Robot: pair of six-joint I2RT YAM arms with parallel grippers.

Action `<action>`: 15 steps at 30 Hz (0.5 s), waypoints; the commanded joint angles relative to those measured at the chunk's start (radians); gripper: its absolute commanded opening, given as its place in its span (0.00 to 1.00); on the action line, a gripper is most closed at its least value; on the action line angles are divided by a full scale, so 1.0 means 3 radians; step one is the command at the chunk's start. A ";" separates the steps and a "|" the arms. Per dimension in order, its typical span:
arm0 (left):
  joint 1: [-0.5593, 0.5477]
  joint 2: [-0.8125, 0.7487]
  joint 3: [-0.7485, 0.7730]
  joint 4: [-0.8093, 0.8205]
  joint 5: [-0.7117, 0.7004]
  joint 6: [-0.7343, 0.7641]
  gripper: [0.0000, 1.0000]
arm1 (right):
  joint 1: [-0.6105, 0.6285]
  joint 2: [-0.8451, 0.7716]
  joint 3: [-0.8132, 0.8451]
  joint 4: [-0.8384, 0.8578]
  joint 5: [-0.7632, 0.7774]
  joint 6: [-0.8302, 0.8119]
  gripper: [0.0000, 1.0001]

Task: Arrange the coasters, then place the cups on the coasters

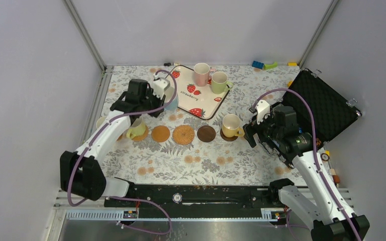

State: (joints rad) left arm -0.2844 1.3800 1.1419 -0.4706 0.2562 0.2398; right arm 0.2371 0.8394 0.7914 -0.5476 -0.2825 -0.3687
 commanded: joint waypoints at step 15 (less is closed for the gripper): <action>0.0045 -0.0932 -0.0900 0.0526 0.0444 0.0429 0.00 | -0.0013 -0.0002 0.0006 0.0054 -0.0075 0.0035 0.98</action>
State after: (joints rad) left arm -0.2817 1.1725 0.8654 -0.4515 0.3244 0.3443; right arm 0.2371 0.8509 0.7914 -0.5476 -0.2829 -0.3626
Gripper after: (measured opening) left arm 0.195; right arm 0.980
